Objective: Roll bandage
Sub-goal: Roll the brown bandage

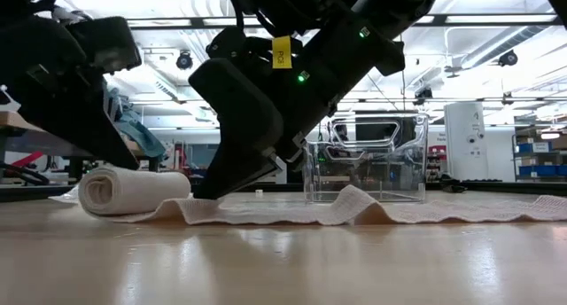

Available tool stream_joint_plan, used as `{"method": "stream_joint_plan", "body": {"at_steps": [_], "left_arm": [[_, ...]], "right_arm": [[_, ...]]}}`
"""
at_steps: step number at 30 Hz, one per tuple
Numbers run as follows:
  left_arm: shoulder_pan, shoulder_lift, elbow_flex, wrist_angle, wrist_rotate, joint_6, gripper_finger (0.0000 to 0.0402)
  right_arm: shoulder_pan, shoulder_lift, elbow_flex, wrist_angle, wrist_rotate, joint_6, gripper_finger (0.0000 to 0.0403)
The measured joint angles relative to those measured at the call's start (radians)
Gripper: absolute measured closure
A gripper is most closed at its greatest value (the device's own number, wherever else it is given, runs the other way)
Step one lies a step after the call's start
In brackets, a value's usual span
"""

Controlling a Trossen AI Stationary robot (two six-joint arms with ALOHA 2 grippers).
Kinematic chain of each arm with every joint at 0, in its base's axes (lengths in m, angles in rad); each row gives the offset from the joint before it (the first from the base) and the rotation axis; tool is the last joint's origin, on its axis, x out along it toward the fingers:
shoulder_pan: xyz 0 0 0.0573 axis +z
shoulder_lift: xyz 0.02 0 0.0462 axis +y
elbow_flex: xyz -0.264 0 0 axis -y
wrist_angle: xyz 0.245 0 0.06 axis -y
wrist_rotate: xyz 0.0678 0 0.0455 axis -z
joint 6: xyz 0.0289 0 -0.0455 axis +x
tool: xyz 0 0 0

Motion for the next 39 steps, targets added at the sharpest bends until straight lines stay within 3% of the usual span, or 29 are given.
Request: {"method": "stream_joint_plan", "body": {"at_steps": [22,39], "left_arm": [[0.015,0.021,-0.004,0.041,0.044,0.026,0.0401],[0.021,0.003,0.030,0.021,0.043,0.042,0.0401]], "right_arm": [[-0.044,0.087,0.001,0.180,-0.031,0.026,0.0403],[-0.057,0.090,0.002,0.198,-0.098,0.018,0.0403]]}}
